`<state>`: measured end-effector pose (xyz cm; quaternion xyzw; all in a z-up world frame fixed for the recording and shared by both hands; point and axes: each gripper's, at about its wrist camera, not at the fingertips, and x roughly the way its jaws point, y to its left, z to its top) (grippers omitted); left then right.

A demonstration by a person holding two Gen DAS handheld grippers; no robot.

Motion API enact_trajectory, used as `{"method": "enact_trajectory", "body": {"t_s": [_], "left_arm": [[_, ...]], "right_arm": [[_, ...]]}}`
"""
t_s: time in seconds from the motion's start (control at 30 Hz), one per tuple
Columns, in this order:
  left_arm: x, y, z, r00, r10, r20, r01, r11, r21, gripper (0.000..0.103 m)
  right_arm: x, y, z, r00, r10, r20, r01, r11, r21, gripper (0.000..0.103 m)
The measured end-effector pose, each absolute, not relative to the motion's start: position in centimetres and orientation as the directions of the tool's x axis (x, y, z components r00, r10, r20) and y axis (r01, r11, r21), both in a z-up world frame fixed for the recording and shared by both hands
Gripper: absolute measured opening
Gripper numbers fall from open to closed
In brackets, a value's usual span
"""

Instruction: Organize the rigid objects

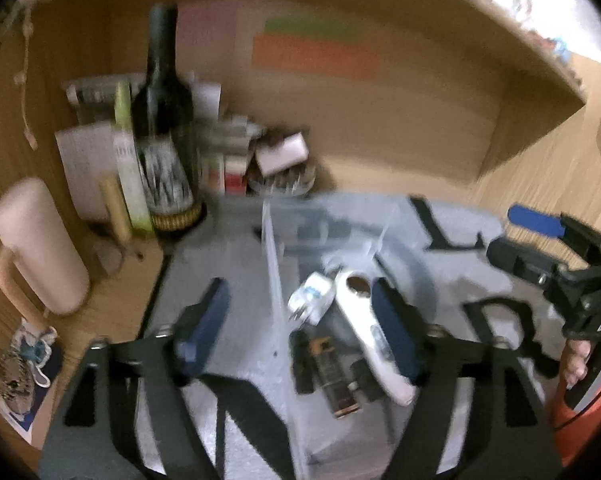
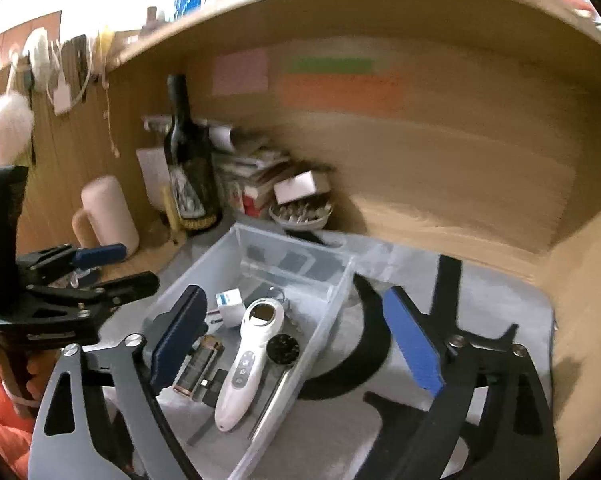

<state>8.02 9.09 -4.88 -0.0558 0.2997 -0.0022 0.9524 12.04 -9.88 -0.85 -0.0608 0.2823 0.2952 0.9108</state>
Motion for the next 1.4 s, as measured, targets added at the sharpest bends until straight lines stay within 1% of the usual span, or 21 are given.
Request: {"method": "enact_trajectory", "body": {"t_s": [0.03,0.07,0.1,0.17,0.23,0.33,0.5,0.63,0.87,1.4], "left_arm": [[7.5,8.7,-4.1,0.839,-0.033,-0.542,-0.028,0.994,-0.105,0.087],[7.0,8.4,-3.6,0.854,-0.029,-0.519,-0.027,0.995,-0.100,0.092],[6.5,8.0,-3.0,0.869,-0.024,-0.495,-0.026,0.995,-0.095,0.097],[5.6,7.1,-2.1,0.895,-0.013,-0.446,-0.029,0.996,-0.086,0.101],[4.7,6.4,-1.3,0.915,-0.002,-0.403,-0.032,0.996,-0.078,0.102],[3.5,5.5,-0.5,0.933,0.001,-0.361,-0.031,0.997,-0.077,0.103],[2.0,4.2,0.1,0.948,0.002,-0.317,-0.027,0.997,-0.073,0.103],[1.2,3.6,0.3,0.955,-0.005,-0.296,-0.016,0.998,-0.068,0.103],[0.6,3.3,0.6,0.964,0.008,-0.264,-0.023,0.998,-0.056,0.103],[0.5,3.1,0.2,0.962,-0.007,-0.273,-0.007,0.999,-0.051,0.103]], "right_arm": [[11.6,-10.5,-0.6,0.677,0.505,-0.535,-0.566,0.822,0.061,0.099],[11.2,-11.1,-0.2,0.694,0.505,-0.514,-0.554,0.830,0.067,0.103],[10.8,-11.4,0.1,0.706,0.503,-0.499,-0.546,0.835,0.069,0.103],[10.0,-12.3,0.6,0.728,0.496,-0.473,-0.531,0.844,0.068,0.103],[9.0,-13.1,1.0,0.747,0.491,-0.447,-0.519,0.852,0.067,0.103],[7.7,-14.1,1.5,0.778,0.477,-0.409,-0.496,0.866,0.067,0.103],[5.7,-15.0,2.0,0.814,0.459,-0.357,-0.474,0.879,0.050,0.103],[4.7,-15.2,2.4,0.835,0.445,-0.324,-0.461,0.887,0.031,0.103],[4.3,-15.3,2.7,0.842,0.442,-0.310,-0.457,0.889,0.026,0.103],[4.3,-15.3,2.5,0.836,0.445,-0.320,-0.464,0.886,0.022,0.103]]}}
